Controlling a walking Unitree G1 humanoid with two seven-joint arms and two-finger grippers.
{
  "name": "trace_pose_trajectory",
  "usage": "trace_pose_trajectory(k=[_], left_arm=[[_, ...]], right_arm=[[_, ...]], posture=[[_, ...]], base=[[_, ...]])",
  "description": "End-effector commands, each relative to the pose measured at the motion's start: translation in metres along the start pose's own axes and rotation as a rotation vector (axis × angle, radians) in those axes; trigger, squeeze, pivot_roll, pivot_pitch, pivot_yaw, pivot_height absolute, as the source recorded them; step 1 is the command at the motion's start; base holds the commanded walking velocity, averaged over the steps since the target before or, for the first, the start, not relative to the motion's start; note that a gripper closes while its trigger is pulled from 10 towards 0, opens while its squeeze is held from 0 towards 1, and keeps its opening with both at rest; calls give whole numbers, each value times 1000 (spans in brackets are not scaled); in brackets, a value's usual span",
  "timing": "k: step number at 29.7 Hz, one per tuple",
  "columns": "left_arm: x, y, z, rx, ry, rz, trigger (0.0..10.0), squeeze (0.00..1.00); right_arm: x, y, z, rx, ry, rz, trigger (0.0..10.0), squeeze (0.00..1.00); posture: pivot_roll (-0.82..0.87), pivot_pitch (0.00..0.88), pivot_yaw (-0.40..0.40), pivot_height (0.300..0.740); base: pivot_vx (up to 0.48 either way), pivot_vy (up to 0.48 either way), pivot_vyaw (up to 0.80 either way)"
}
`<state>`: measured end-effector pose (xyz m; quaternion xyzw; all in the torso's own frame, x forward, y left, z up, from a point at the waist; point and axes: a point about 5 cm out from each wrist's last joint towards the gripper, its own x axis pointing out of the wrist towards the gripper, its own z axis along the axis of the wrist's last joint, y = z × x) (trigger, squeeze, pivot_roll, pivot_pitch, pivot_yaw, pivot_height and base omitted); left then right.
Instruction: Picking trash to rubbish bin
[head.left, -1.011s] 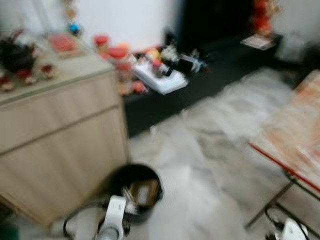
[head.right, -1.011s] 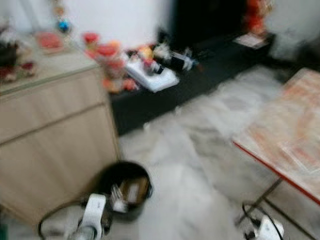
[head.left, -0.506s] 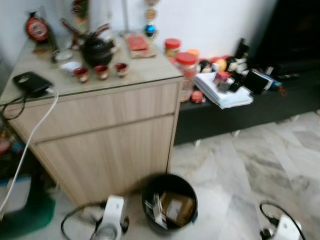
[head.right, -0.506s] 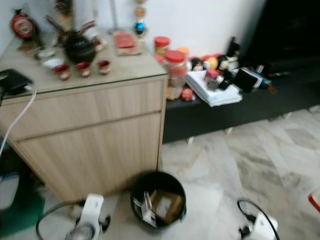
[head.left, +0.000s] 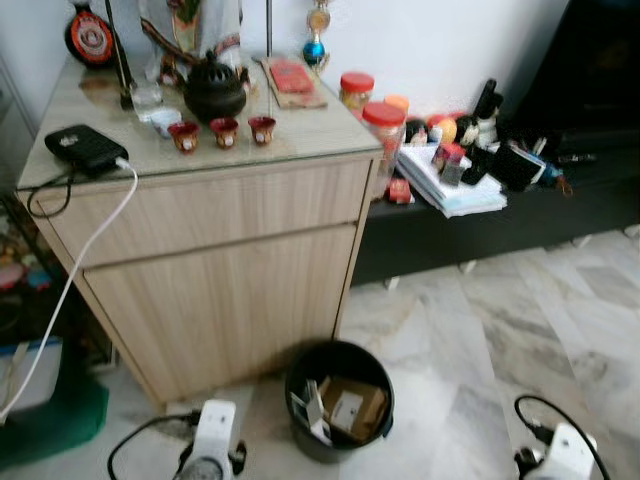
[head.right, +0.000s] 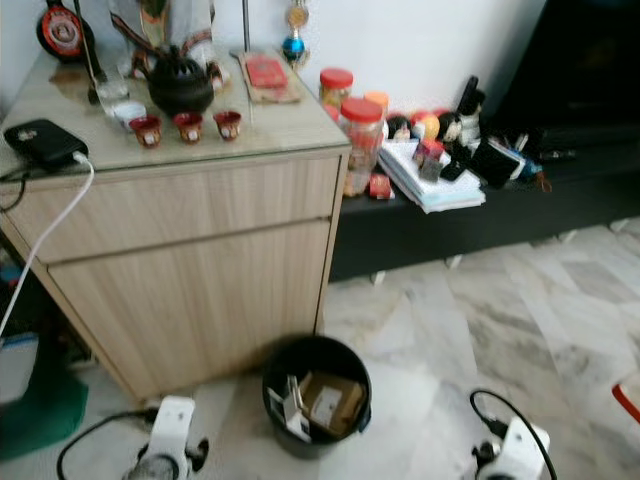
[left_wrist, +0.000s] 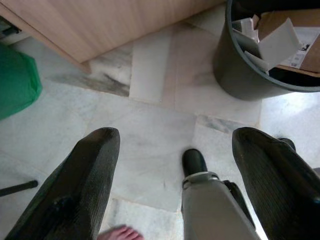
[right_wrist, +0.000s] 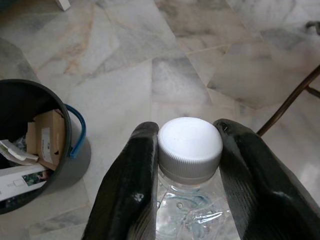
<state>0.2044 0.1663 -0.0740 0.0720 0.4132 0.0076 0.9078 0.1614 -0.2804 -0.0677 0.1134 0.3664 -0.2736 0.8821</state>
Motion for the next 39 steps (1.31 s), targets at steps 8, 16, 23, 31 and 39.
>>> trace_pose_trajectory(k=[8,16,23,31,39], left_arm=[[0,-5,-2,-12,11,-6,10000,0],[-1,-6,-3,-11,13,-5,10000,0],[-1,-6,-3,-11,14,-6,10000,0],[-1,-6,-2,-11,11,-7,10000,0],[-1,-7,-2,-14,12,-8,10000,0]], right_arm=[[1,-3,8,-45,-28,-4,10000,0],[1,-4,8,-4,-32,-20,10000,0],[2,-4,12,5,-47,-15,10000,0],[3,0,19,-2,-77,3,10000,0],[7,8,33,7,-111,35,10000,0]], posture=[[-115,27,-103,740],[-110,28,-108,740],[-111,27,-108,740],[-110,26,-109,740],[-109,25,-112,740]], base=[[187,0,78],[251,0,373],[249,0,0],[248,0,-357],[245,0,0]])
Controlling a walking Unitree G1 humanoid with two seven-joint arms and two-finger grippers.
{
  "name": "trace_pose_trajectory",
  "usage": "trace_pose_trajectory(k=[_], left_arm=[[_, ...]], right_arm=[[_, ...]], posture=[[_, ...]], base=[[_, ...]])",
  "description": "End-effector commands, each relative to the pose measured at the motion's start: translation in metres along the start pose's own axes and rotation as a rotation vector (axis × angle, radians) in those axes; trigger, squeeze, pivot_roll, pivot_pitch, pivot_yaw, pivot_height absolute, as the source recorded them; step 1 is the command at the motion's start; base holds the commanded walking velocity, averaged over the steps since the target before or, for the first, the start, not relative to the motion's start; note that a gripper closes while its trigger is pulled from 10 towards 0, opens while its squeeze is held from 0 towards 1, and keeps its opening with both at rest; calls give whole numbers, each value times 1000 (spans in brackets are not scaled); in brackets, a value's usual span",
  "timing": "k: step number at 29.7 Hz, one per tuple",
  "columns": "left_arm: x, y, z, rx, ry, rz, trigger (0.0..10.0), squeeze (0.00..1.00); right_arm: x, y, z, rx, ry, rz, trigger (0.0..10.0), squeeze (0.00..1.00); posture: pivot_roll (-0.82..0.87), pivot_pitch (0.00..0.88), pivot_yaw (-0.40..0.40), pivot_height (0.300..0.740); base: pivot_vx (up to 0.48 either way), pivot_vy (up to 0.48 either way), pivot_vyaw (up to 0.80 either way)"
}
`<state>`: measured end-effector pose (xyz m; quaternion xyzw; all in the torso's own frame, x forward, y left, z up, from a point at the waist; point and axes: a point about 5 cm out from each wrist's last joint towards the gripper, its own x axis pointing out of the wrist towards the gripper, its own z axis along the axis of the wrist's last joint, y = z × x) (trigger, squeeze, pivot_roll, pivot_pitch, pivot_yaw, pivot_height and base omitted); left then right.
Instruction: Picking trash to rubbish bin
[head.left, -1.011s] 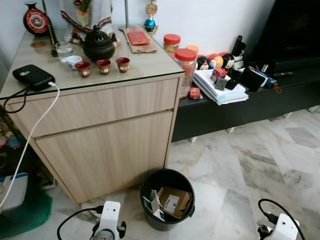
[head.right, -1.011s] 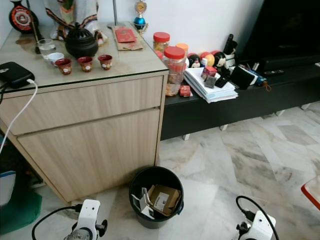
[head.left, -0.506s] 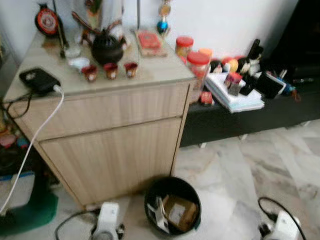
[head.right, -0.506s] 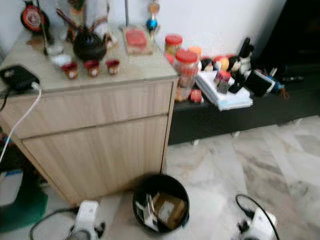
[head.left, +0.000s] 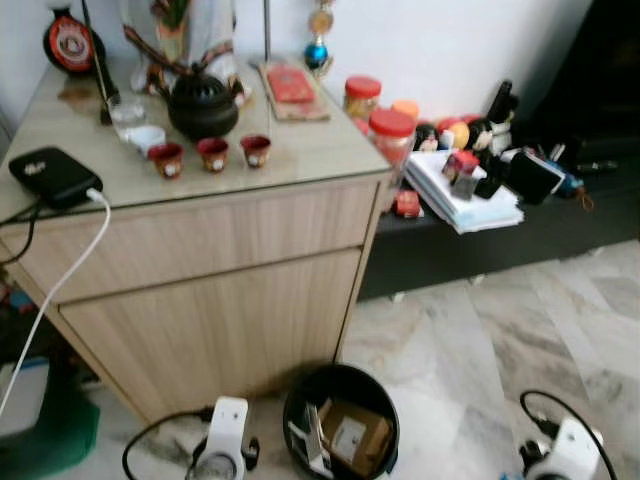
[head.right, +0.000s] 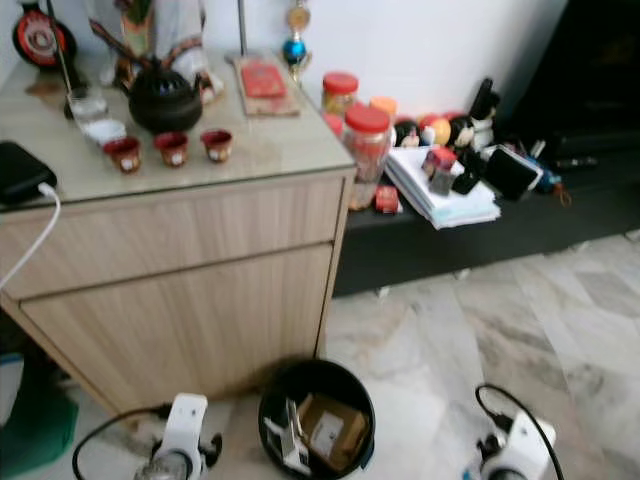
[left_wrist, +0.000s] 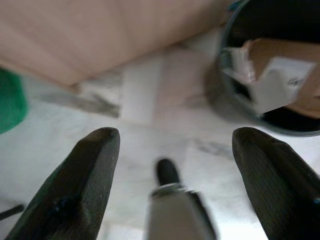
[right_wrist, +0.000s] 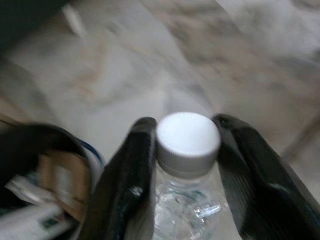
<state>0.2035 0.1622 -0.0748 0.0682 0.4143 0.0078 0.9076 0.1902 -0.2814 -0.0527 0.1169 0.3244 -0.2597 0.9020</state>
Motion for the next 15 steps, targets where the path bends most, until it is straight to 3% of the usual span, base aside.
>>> trace_pose_trajectory(k=[1,4,6,15], left_arm=[[0,-3,-2,-7,9,-5,10000,0],[0,-3,-1,-9,8,-6,10000,0],[0,-3,-1,-11,8,-6,10000,0],[0,-4,-1,-14,9,-7,10000,0]], right_arm=[[1,-7,8,-1,-32,-10,10000,0],[3,-5,13,3,-34,-6,10000,0],[4,-1,17,0,-49,6,10000,0],[7,7,30,-7,-97,35,10000,0]], posture=[[-111,25,-113,740],[-109,23,-116,740],[-109,24,-117,740],[-109,25,-119,740]], base=[[247,0,0],[246,0,0],[247,0,-788],[249,0,0]])
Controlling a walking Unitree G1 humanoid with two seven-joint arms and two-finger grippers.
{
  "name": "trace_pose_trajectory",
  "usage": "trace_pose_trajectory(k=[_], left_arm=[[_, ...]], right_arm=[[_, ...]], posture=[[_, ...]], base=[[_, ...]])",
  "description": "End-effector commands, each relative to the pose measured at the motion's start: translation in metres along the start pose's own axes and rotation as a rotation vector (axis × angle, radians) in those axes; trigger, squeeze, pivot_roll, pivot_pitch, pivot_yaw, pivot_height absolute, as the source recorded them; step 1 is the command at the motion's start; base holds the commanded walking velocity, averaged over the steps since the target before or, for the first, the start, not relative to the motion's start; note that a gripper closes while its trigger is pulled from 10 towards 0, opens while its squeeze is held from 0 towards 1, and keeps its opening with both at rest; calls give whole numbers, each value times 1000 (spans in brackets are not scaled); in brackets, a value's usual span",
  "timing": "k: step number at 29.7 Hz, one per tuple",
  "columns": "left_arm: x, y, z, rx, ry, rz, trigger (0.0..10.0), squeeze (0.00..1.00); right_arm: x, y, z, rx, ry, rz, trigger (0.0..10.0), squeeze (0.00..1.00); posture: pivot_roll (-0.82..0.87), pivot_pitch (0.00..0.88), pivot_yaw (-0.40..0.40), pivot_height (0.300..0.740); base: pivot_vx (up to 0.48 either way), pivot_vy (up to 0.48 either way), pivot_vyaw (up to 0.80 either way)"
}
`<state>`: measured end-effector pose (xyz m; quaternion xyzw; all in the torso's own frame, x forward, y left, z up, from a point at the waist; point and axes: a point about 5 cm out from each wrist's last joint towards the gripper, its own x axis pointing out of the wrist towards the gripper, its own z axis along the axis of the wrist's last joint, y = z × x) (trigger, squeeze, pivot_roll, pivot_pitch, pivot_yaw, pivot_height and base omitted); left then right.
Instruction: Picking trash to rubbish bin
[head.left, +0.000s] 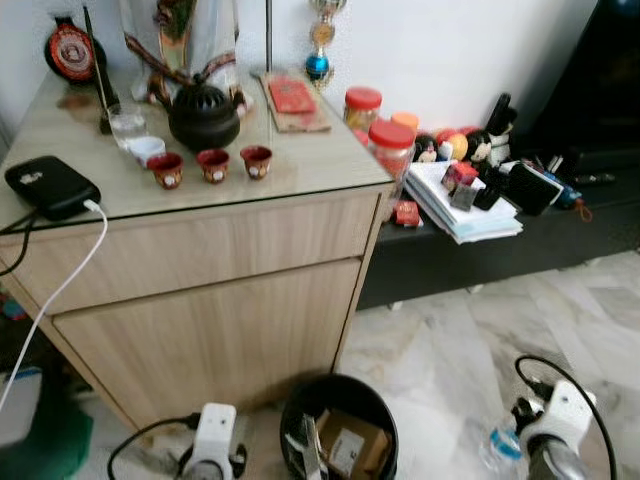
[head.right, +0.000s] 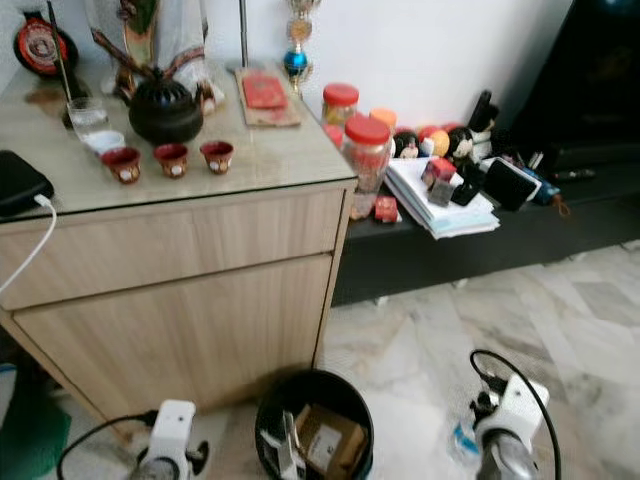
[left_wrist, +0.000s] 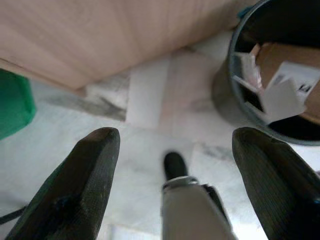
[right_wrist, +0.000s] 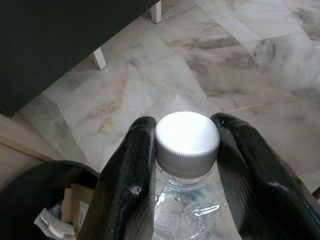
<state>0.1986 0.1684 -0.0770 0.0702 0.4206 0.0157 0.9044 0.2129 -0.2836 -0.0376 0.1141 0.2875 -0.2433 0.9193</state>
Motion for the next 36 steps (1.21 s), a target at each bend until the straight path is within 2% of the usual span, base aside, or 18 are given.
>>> trace_pose_trajectory(k=[1,8,10,12,13,16,17,18,19,21,23,24,25,26,30,36], left_arm=[[1,-10,5,-12,-6,-22,10000,0],[1,-10,5,-11,-7,-22,10000,0],[1,-10,5,-12,-9,-22,10000,0],[1,-10,6,-14,-15,-25,10000,0],[1,-12,9,-23,-27,-35,10000,0],[2,-15,16,-33,-58,-52,10000,0],[2,-15,16,-33,-58,-52,10000,0],[2,-16,21,-44,-75,-59,10000,0],[3,-16,23,-49,-86,-64,10000,0],[3,-22,32,-85,-113,-113,10000,0],[3,-30,40,-86,-139,-174,10000,0],[3,-37,48,-74,-159,-229,10000,0],[3,-37,48,-74,-159,-229,10000,0],[3,-43,58,-41,-189,-273,10000,0],[1,-51,68,-15,-225,-326,10000,0],[0,-57,71,10,-240,-371,10000,0]], right_arm=[[2,-3,8,-8,-27,-7,10000,0],[7,10,21,31,-51,41,10000,0],[9,24,29,8,-68,103,10000,0],[11,40,37,-7,-88,168,10000,0],[11,55,42,-27,-101,220,10000,0],[10,84,50,-68,-118,324,10000,0],[10,84,50,-68,-118,324,10000,0],[8,101,52,-85,-129,384,10000,0],[7,109,54,-91,-133,411,10000,0],[4,127,54,-98,-128,473,10000,0],[0,142,52,-134,-125,528,10000,0],[-4,155,50,-143,-118,569,10000,0],[-4,155,50,-143,-118,569,10000,0],[-10,173,47,-159,-109,622,10000,0],[-15,188,47,-177,-115,649,10000,0],[-17,196,52,-176,-125,651,10000,0]], posture=[[-108,25,-120,740],[-108,25,-120,740],[-112,23,-121,740],[-112,23,-121,740],[-111,23,-124,740],[-105,25,-131,740],[-105,25,-131,740],[-105,25,-131,740],[-105,25,-131,740],[-99,30,-139,740],[-96,32,-140,740],[-84,35,-145,740],[-84,35,-145,740],[-81,37,-146,740],[-74,39,-150,740],[-69,45,-158,740]], base=[[251,0,0],[251,0,0],[255,0,0],[0,0,0],[0,0,0],[0,0,0],[0,0,0],[0,0,0],[0,0,0],[0,0,0],[0,0,0],[0,0,0],[0,0,0],[0,0,0],[0,0,0],[0,0,0]])
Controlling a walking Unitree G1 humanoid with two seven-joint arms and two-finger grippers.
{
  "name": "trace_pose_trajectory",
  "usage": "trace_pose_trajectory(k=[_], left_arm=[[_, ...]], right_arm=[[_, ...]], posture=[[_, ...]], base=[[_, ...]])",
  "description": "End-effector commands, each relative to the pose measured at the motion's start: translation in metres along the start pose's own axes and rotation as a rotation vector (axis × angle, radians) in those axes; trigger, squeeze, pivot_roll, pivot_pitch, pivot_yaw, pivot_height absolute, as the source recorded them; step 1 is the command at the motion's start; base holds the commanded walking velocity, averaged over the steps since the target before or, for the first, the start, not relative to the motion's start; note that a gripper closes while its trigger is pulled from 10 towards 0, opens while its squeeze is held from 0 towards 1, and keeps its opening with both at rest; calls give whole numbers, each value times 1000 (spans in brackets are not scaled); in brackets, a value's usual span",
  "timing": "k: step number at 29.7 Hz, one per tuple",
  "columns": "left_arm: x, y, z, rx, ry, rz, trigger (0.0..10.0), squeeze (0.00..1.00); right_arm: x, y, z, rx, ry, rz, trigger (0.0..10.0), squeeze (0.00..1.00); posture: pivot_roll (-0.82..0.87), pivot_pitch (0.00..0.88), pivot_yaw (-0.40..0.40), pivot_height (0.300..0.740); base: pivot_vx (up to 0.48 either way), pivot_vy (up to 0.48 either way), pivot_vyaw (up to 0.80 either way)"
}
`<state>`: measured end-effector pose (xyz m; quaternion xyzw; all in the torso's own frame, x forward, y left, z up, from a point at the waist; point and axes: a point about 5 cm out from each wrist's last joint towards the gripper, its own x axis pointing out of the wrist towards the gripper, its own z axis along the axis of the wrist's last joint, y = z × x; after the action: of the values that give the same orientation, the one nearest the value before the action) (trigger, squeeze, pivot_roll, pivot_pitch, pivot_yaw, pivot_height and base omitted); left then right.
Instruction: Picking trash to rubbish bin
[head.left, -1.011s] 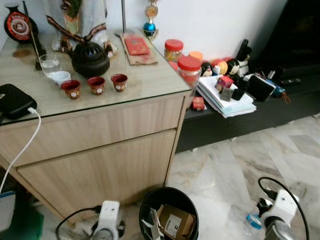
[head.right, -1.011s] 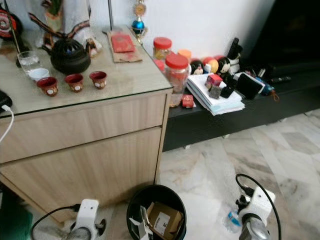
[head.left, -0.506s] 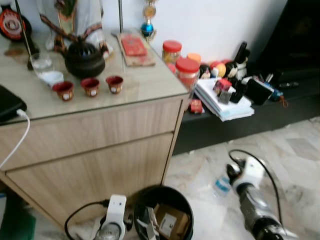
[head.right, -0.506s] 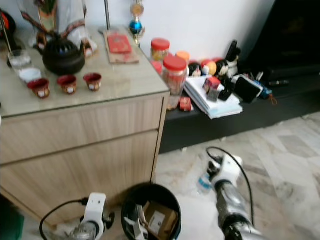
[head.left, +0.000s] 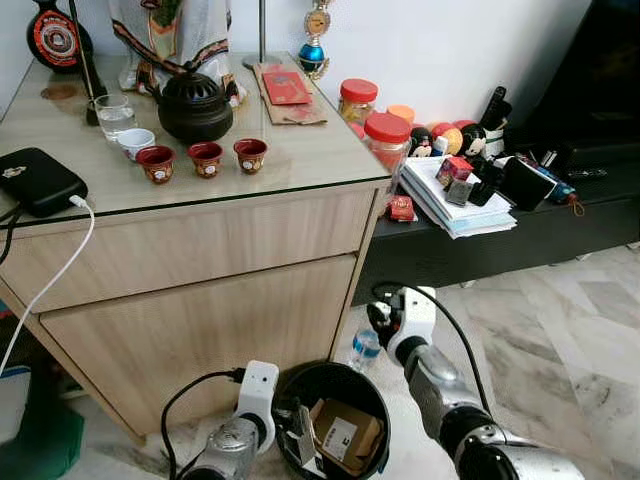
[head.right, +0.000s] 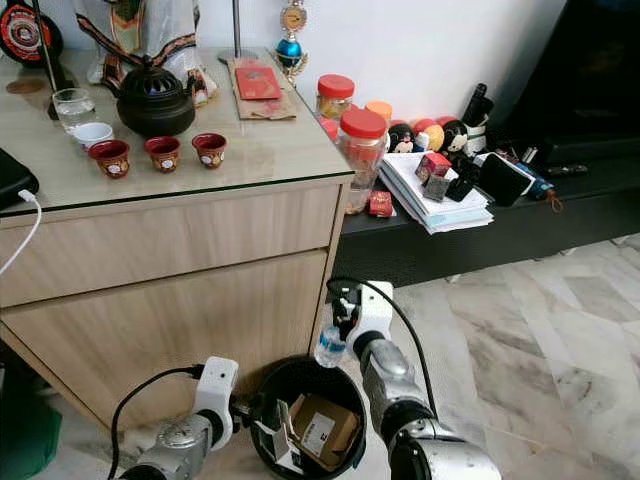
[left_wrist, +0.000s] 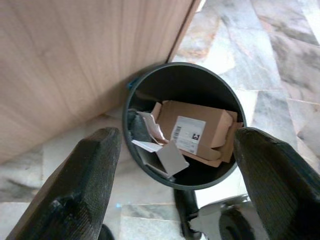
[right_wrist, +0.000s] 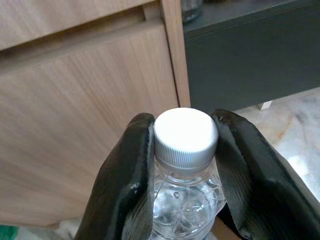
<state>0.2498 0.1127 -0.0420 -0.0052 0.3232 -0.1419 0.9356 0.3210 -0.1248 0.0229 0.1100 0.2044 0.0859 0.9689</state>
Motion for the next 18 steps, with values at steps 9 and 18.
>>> trace_pose_trajectory(k=[9,18], left_arm=[[1,-10,1,8,-13,-51,10000,0],[-1,-4,-3,8,1,-44,10000,0]], right_arm=[[3,-5,13,-44,-29,-43,10000,0],[-1,-18,12,-18,-31,-101,10000,1000]], posture=[[-62,42,-160,740],[-59,35,-150,740]], base=[[0,0,0],[0,0,0]])
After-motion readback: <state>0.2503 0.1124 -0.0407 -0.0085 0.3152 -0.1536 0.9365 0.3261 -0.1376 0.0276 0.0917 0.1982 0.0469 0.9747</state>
